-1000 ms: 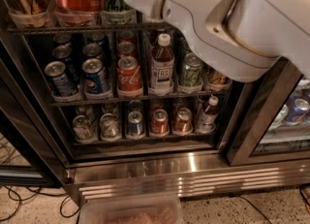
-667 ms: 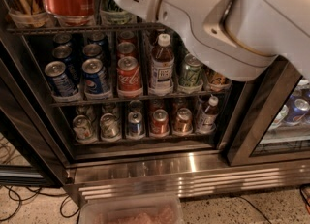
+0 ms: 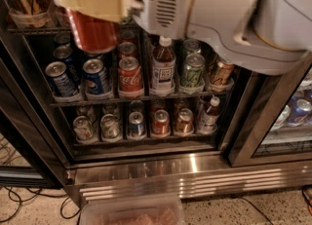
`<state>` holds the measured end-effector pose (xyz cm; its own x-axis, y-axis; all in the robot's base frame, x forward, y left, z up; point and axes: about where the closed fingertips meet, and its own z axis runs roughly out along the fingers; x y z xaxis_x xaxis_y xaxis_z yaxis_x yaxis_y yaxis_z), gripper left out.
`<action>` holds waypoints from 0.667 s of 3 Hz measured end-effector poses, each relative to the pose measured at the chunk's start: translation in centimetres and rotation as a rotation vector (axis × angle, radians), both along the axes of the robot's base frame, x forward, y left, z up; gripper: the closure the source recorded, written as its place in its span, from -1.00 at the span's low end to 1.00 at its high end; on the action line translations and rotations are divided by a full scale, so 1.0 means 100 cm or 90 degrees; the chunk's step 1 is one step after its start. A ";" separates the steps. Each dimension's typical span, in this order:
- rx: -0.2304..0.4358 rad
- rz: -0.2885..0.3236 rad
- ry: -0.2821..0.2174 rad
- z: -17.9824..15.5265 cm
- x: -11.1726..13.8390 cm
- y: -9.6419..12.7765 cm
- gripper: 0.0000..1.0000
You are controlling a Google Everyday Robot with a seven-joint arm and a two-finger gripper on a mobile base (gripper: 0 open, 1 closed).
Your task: Pick coke can from top shelf of fridge
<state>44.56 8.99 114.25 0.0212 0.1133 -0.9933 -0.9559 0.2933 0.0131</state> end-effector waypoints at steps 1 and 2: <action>-0.062 0.008 -0.009 -0.029 -0.011 -0.022 1.00; -0.098 0.004 -0.002 -0.073 -0.034 -0.044 1.00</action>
Offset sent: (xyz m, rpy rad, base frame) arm -0.0342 -0.0692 -0.0911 -0.1789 0.0113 -0.0012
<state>41.20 4.58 106.92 0.0239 -0.0405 -0.9989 -0.9579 0.2850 -0.0345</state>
